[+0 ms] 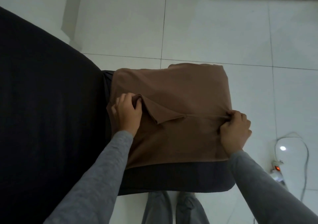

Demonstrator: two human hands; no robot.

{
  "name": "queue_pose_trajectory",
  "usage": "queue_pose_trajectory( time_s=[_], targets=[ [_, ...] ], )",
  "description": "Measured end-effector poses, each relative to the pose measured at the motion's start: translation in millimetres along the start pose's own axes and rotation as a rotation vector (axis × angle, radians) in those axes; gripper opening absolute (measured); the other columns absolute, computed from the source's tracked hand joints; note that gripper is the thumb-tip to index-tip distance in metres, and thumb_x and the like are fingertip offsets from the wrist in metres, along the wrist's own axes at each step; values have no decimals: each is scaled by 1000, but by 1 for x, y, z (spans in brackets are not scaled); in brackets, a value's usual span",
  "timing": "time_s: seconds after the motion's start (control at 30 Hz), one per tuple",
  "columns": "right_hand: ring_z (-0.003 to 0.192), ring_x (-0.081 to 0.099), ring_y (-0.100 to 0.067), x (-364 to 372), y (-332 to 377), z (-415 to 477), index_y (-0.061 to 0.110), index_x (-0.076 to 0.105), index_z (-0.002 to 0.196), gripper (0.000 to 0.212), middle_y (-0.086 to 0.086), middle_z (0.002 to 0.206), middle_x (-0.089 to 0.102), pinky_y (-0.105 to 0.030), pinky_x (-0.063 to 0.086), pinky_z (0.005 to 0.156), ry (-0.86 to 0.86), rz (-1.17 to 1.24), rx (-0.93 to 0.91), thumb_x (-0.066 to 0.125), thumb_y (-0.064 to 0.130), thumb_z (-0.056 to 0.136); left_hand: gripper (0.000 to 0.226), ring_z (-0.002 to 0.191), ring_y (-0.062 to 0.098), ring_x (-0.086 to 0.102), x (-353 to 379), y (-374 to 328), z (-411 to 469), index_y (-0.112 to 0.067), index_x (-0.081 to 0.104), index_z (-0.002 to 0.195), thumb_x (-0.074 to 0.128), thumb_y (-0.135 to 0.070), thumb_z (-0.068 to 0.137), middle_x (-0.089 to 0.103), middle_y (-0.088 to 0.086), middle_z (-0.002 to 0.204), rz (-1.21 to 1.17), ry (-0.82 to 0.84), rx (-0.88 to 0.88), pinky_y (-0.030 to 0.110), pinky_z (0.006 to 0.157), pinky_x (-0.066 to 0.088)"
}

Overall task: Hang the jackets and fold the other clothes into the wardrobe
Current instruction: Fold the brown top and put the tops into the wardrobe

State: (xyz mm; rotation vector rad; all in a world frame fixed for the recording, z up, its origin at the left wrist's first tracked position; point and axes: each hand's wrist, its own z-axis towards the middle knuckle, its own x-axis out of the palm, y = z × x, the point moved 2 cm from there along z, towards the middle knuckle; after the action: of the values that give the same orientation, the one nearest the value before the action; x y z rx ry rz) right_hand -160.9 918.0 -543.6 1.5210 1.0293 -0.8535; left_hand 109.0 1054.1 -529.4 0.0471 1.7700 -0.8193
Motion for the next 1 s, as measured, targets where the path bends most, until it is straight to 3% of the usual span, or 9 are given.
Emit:
queue_pose_trajectory(
  time_s=[0.13, 0.23, 0.5, 0.67, 0.73, 0.9, 1.0],
  targets=[
    [108, 47, -36, 3, -11, 9, 4, 60, 110, 28, -16, 117, 56, -41, 36, 87, 0, 94, 7, 41, 1, 89, 14, 114, 23, 45, 2, -6, 6, -15, 60, 98, 53, -25, 92, 56, 3, 111, 33, -8, -57, 42, 103, 26],
    [103, 50, -36, 3, -20, 11, -2, 60, 106, 25, -19, 111, 57, -30, 35, 85, 19, 198, -29, 42, -2, 89, 14, 116, 26, 43, 5, -10, 9, -14, 61, 99, 54, -24, 92, 55, 6, 115, 66, 9, -76, 43, 102, 27],
    [94, 55, -30, -7, -26, 34, -1, 63, 98, 23, -17, 99, 62, -18, 30, 76, 63, 210, -57, 43, -3, 88, 16, 115, 29, 44, 12, -14, 10, -11, 61, 101, 54, -23, 93, 55, 10, 117, 63, -12, -92, 41, 99, 30],
    [105, 54, -29, -9, -22, 37, 2, 61, 111, 36, -16, 115, 58, -25, 37, 87, 88, 260, -27, 40, -9, 84, 33, 115, 24, 47, 13, -8, 6, -8, 50, 118, 59, -23, 90, 50, 10, 122, -268, -54, -139, 36, 101, 38],
    [111, 51, -29, -10, -19, 34, 2, 56, 117, 41, -15, 125, 51, -26, 36, 91, 101, 268, 6, 39, -10, 82, 40, 108, 18, 49, 11, -7, 2, -7, 48, 120, 63, -26, 88, 50, 8, 120, -387, -51, -194, 29, 95, 41],
    [106, 50, -26, -9, 24, 9, 6, 55, 110, 21, -10, 116, 49, -40, 43, 96, 77, 263, -289, 49, 6, 89, 22, 73, 6, 49, 3, 3, 6, -13, 54, 99, 66, -26, 86, 53, -5, 82, -427, 34, -293, 23, 77, 42],
    [106, 51, -16, 2, 62, -20, 13, 55, 116, 33, -1, 116, 51, -35, 47, 92, 345, 322, -622, 60, 30, 87, 17, 63, 2, 45, 2, 6, 12, -11, 55, 81, 65, -23, 87, 50, -5, 69, -422, 111, -304, 13, 61, 37]
  ],
)
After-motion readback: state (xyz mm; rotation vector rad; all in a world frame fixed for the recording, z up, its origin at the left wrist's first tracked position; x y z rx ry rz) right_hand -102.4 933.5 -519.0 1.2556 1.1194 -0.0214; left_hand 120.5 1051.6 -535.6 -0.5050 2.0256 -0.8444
